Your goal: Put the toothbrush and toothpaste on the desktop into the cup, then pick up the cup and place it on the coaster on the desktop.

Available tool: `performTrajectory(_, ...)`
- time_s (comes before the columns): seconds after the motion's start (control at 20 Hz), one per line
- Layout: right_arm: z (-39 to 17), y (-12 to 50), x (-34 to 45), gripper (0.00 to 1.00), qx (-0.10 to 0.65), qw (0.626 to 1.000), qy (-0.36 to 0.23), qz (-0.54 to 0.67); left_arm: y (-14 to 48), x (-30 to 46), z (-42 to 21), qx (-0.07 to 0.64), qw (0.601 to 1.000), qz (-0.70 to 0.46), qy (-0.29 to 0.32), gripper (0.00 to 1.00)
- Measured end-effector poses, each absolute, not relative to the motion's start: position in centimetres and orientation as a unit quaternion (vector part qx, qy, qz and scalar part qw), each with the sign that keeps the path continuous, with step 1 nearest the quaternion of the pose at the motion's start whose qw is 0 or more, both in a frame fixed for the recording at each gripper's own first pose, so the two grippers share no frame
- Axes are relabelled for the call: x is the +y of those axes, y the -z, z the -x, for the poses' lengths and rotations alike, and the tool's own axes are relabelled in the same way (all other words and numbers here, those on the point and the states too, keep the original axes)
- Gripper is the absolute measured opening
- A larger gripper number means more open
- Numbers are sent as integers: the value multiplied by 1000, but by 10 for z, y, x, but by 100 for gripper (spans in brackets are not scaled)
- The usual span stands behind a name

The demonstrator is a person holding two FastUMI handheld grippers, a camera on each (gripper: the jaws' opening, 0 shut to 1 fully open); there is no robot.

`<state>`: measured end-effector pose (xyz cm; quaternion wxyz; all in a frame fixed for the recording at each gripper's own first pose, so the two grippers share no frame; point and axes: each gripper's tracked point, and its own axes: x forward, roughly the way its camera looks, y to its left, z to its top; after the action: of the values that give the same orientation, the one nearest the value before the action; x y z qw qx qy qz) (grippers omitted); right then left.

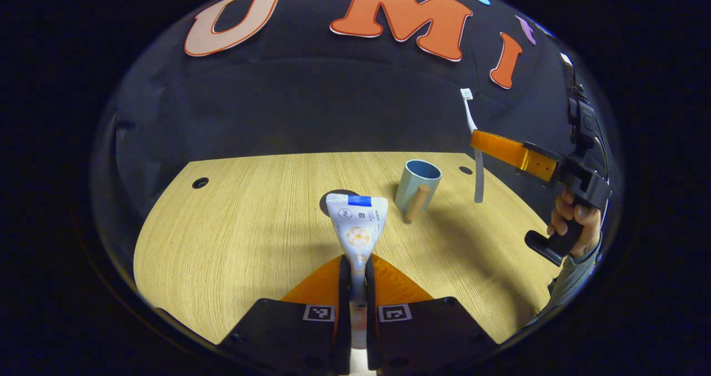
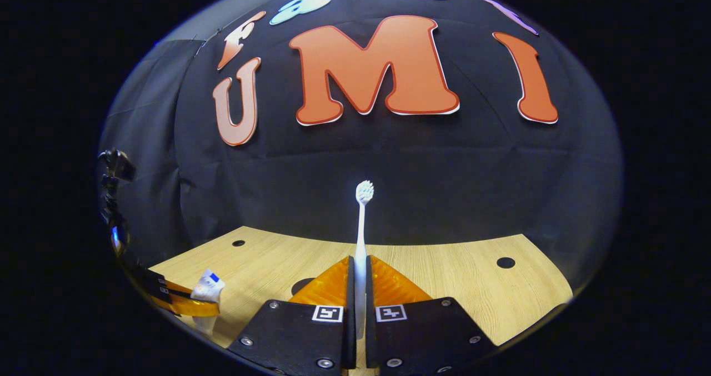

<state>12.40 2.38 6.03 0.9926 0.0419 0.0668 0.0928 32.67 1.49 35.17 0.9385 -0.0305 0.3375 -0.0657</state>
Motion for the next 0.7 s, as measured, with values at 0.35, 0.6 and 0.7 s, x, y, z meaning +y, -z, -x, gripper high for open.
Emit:
performTrajectory(0.35,-164,-72,17,7,10,993,-92,-72,-343,8,-310,315,947,22,55,14)
performTrajectory(0.6,-186,-82,17,7,-45,993,-91,-56,-320,6,-307,320,945,33,50,14)
performTrajectory(0.7,-193,-83,19,7,-61,993,-93,-45,-323,4,-302,318,946,34,54,16)
